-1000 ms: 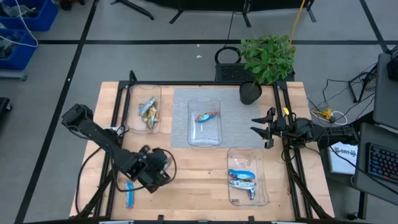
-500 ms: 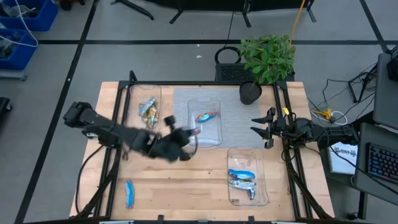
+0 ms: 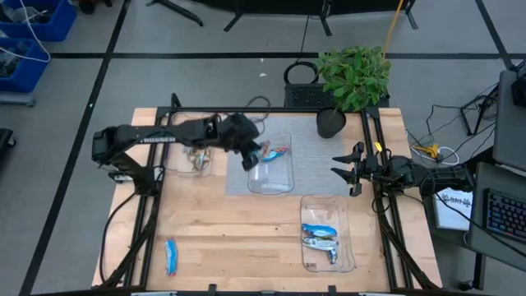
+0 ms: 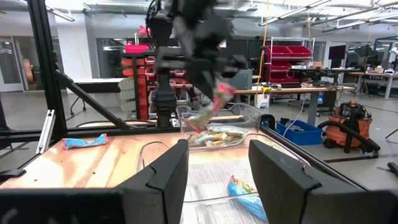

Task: Pick and place Granola Bars by type
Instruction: Put the red granola bar into the top right transparent bin

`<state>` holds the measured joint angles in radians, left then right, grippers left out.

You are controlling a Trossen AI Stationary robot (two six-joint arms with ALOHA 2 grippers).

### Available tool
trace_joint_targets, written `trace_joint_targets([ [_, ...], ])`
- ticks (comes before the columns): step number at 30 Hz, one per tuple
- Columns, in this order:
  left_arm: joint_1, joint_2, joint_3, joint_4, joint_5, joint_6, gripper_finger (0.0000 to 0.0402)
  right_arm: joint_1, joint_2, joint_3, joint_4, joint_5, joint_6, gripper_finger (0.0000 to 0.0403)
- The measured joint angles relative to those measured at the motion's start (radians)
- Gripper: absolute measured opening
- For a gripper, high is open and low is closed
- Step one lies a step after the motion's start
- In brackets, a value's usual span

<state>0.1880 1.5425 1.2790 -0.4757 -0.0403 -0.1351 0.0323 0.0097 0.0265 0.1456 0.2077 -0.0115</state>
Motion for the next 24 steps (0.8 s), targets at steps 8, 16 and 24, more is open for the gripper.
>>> trace_joint_targets([
  [8,0.094,-0.001,0.000,-0.016,0.166,-0.100,0.0000,0.000,0.000,0.000,0.001,0.000,0.000,0.0160],
  [16,0.085,0.126,0.000,0.090,0.234,-0.096,0.0000,0.000,0.000,0.000,0.004,0.000,0.000,0.0160],
  [24,0.086,0.185,0.000,0.089,0.226,-0.062,0.0020,0.000,0.003,0.000,0.007,0.000,0.000,0.0160],
])
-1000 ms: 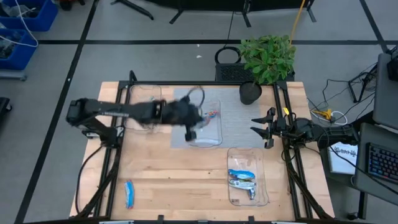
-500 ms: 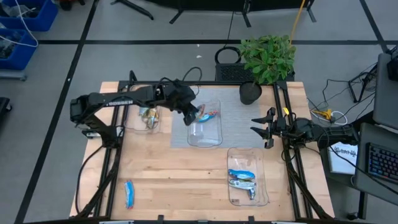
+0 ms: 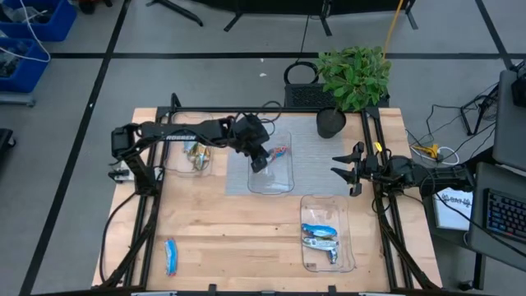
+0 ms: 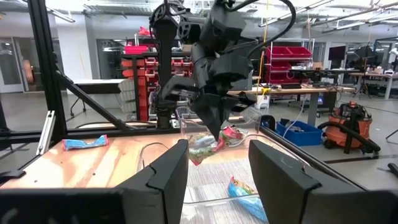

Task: Pick and place Granola Bars by type
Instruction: Put the red granola bar into the top right transparent bin

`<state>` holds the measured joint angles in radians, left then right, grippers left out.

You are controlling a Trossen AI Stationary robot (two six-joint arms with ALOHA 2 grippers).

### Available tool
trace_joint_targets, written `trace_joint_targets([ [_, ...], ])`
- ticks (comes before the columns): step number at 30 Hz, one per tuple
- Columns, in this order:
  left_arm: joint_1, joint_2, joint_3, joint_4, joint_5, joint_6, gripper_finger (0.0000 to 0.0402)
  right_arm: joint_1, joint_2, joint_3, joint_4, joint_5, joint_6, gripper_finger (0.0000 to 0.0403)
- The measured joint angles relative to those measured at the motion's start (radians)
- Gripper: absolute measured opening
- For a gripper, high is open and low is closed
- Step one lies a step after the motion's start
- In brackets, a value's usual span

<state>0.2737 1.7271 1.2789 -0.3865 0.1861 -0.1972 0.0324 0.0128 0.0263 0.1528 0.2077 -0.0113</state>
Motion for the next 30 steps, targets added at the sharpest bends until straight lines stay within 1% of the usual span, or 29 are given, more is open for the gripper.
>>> trace_joint_targets([
  [4,-0.012,-0.004,0.000,-0.001,-0.003,0.056,0.0058,0.000,0.000,0.000,0.000,0.000,0.000,0.0160],
  [12,-0.039,-0.007,0.000,0.055,-0.014,0.128,0.0152,0.000,0.000,0.000,-0.001,0.000,0.000,0.0160],
  [14,-0.040,-0.007,0.001,0.042,-0.013,0.138,0.0169,0.000,0.000,0.000,-0.001,0.000,0.000,0.0160],
  [15,-0.041,-0.013,0.007,0.010,-0.009,0.135,0.0176,0.000,0.000,0.000,-0.001,0.000,0.000,0.0160],
  [18,-0.057,-0.040,0.048,-0.177,-0.007,0.113,0.0189,0.000,0.000,0.000,-0.001,0.000,0.000,0.0160],
  [20,-0.083,-0.074,0.069,-0.360,-0.008,0.102,0.0190,0.000,0.000,0.000,-0.001,0.000,0.000,0.0160],
  [23,-0.147,-0.122,0.085,-0.636,-0.003,0.013,0.0187,0.000,0.002,0.000,-0.003,0.000,0.000,0.0160],
  [25,-0.198,-0.160,0.087,-0.780,0.001,-0.095,0.0187,0.000,0.002,0.000,-0.003,0.000,0.000,0.0160],
  [27,-0.260,-0.196,0.088,-0.899,-0.006,-0.246,0.0188,0.000,0.003,0.000,-0.003,0.000,0.000,0.0160],
  [30,-0.390,-0.235,0.088,-0.991,-0.063,-0.543,0.0188,0.000,0.004,0.000,-0.004,0.000,0.000,0.0160],
])
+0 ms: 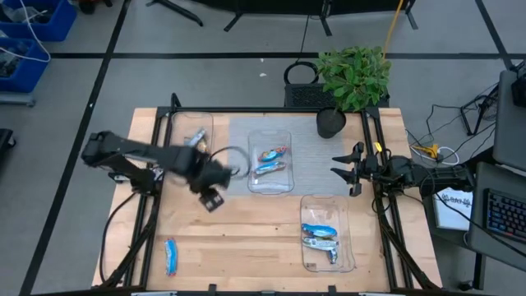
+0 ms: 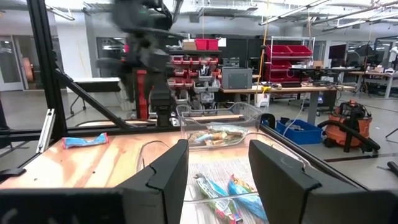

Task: Pick and place Granola Bars by type
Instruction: Put the red granola bar into the top right transparent bin

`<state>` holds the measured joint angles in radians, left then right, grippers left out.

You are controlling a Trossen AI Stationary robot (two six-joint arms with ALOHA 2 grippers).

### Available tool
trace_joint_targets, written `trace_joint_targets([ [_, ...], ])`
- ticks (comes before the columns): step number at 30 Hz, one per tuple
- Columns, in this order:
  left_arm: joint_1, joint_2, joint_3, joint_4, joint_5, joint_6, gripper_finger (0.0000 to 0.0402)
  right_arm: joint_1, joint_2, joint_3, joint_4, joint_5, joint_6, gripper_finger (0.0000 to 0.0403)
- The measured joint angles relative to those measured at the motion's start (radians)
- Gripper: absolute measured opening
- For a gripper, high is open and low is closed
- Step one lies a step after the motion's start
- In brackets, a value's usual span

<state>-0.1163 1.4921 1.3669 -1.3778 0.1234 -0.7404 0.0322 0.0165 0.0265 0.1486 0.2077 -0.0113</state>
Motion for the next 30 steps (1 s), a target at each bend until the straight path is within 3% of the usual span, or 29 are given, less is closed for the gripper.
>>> trace_joint_targets([
  [7,-0.376,-0.021,-0.044,-0.003,-0.135,-0.818,0.0188,0.000,0.000,0.000,0.002,0.000,0.000,0.0160],
  [11,-0.542,-0.012,-0.114,0.040,-0.075,-1.242,0.0188,0.000,0.000,0.000,0.001,0.000,0.000,0.0160],
  [16,-0.694,-0.006,-0.183,0.074,0.026,-1.652,0.0188,0.000,0.000,0.000,0.001,0.000,0.000,0.0160],
  [19,-0.753,-0.002,-0.224,0.165,0.007,-1.742,0.0188,0.000,0.000,0.000,0.000,0.000,0.000,0.0160],
  [24,-0.742,0.035,-0.320,0.399,-0.060,-1.730,0.0188,0.000,0.000,0.000,0.002,0.000,0.000,0.0160],
  [30,-0.746,0.096,-0.414,0.562,0.079,-1.740,0.0188,0.000,0.000,0.000,0.003,0.000,0.000,0.0160],
])
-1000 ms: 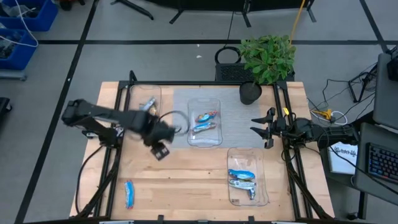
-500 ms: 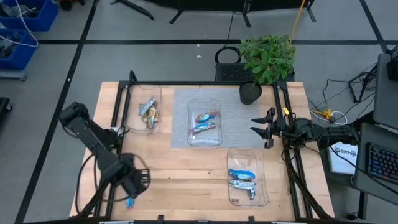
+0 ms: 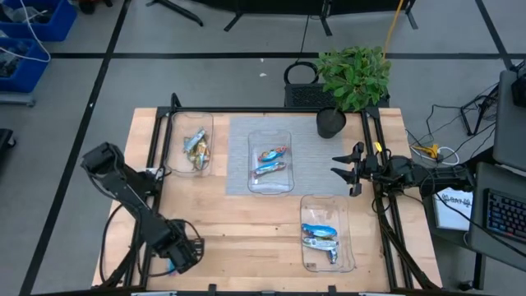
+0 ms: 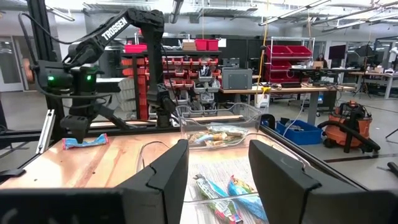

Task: Pick and place Granola Bars by type
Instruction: Put the red granola bar into the top right transparent bin

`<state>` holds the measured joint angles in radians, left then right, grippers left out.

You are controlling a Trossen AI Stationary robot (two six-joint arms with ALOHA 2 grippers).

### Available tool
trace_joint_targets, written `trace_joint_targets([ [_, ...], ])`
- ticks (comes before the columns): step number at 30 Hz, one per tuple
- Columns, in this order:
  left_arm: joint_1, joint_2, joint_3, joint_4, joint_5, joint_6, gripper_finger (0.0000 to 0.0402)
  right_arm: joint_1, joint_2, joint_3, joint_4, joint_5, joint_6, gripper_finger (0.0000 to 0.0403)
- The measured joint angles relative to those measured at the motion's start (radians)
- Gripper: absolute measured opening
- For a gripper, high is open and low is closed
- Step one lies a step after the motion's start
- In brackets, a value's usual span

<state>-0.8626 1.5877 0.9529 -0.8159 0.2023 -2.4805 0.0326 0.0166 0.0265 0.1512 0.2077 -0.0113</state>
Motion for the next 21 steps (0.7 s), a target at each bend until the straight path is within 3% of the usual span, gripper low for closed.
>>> trace_joint_targets([
  [21,-0.075,0.065,0.002,0.007,0.104,-0.031,0.0188,0.000,0.000,0.000,0.001,0.000,0.000,0.0160],
])
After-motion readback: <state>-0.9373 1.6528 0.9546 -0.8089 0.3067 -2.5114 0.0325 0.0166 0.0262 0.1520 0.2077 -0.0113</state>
